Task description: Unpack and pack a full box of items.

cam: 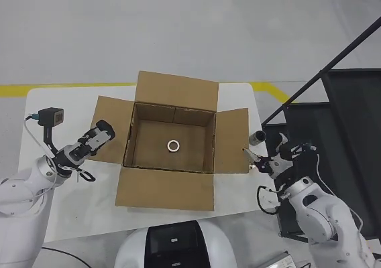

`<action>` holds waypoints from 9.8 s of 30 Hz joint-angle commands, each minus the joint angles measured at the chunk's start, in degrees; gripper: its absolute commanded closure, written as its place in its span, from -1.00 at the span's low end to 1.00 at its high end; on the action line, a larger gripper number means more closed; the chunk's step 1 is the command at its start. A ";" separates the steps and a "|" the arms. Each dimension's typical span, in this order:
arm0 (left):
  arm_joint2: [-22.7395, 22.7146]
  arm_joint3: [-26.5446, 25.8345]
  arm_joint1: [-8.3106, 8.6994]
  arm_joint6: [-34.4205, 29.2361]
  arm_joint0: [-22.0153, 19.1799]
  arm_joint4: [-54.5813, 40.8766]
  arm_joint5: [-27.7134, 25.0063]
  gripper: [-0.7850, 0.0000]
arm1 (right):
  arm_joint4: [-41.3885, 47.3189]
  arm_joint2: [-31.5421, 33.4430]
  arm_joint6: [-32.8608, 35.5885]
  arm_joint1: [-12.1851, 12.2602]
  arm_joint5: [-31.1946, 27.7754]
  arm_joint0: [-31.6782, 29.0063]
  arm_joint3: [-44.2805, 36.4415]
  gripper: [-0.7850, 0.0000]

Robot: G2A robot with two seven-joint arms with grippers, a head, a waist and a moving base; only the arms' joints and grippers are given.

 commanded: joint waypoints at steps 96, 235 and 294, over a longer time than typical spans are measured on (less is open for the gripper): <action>0.00 0.00 0.00 0.00 0.00 0.00 0.00 -1.00 | -22.31 -21.91 21.02 -0.30 12.33 17.47 -7.60 1.00; 0.00 0.00 0.00 0.00 0.00 0.00 0.00 -1.00 | -3.26 -16.65 20.44 -2.16 28.83 36.88 42.34 1.00; 0.00 0.00 0.00 0.00 0.00 0.00 0.00 -1.00 | -15.80 -58.09 27.75 -10.87 8.15 58.50 38.91 1.00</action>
